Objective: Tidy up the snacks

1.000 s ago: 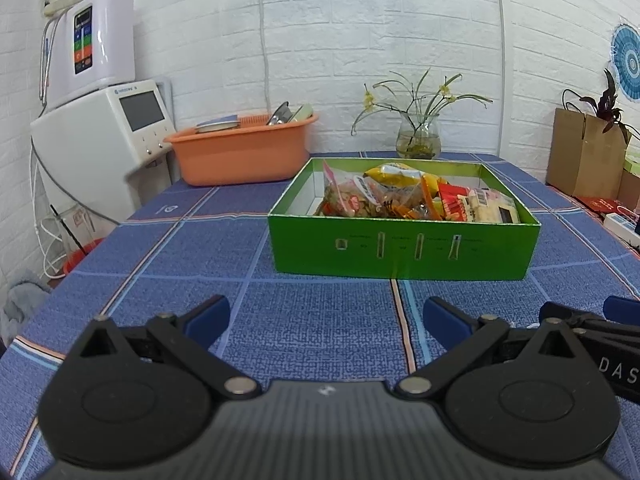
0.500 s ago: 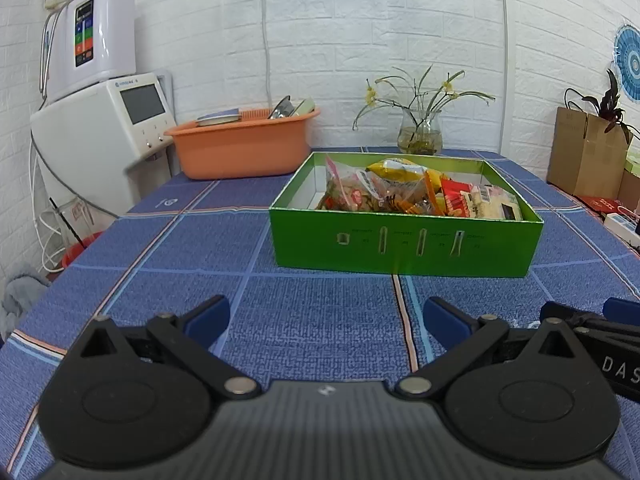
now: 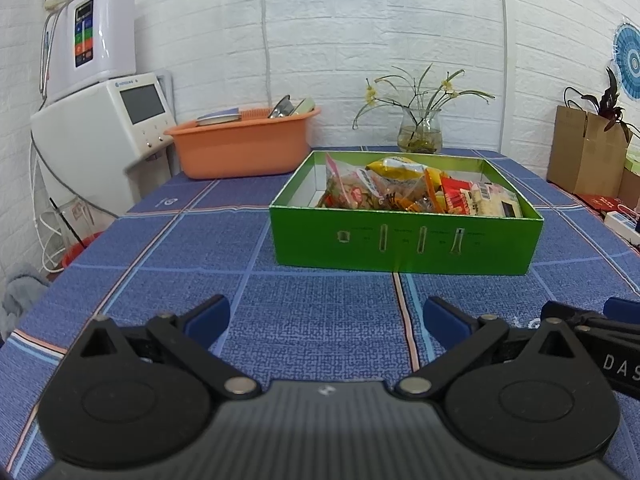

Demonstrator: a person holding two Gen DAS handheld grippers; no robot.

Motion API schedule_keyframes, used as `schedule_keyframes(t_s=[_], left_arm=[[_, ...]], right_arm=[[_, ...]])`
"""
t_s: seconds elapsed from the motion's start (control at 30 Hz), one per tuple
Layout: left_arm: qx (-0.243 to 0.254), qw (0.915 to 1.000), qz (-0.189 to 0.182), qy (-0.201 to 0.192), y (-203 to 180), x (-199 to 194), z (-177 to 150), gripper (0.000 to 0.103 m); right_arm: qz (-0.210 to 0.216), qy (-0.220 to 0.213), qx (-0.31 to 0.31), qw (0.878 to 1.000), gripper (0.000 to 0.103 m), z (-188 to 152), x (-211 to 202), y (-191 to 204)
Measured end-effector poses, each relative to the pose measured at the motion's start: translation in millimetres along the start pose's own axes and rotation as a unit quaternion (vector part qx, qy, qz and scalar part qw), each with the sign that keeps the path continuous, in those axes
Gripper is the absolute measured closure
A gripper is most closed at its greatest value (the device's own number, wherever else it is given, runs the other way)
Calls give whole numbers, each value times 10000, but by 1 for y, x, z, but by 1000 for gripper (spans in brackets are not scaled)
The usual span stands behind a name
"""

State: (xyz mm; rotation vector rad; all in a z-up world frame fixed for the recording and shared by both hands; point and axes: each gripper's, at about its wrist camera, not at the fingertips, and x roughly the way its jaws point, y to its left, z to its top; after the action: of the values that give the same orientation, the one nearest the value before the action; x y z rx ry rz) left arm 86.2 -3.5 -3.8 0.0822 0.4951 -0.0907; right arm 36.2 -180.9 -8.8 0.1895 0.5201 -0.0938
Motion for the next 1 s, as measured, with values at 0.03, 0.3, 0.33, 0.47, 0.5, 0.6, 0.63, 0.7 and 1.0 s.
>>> schedule_keyframes(t_s=[0.03,0.3,0.33,0.47,0.5,0.6,0.63,0.7,1.0], left_arm=[[-2,10000,1,0,0,0,0,0],[-26,10000,12,-4,2,-1,0,0],[-17,10000,5,-5,2,-1,0,0],[-5,10000,-17,-30,0,-2,-1,0],[2,10000,-15,-37,0,-2,-1,0],[20,10000,-4,-55,-1,-3,-1,0],[20,10000,-6,-60,-1,-3,-1,0],[18,10000,-2,-78,-1,-4,-1,0],[-32,10000,-21,-75,0,-6,-2,0]], right_arm=[[-1,-2,0,10000,0,0,0,0],[2,5,-5,10000,0,0,0,0],[2,11,-5,10000,0,-1,0,0],[18,30,-3,10000,0,-3,-1,1],[22,35,-12,10000,0,-3,-1,2],[18,19,-21,10000,0,-3,-2,3],[13,9,-21,10000,0,-3,-3,3],[2,-6,-22,10000,0,-2,-3,3],[3,-26,-45,10000,0,-2,-6,4]])
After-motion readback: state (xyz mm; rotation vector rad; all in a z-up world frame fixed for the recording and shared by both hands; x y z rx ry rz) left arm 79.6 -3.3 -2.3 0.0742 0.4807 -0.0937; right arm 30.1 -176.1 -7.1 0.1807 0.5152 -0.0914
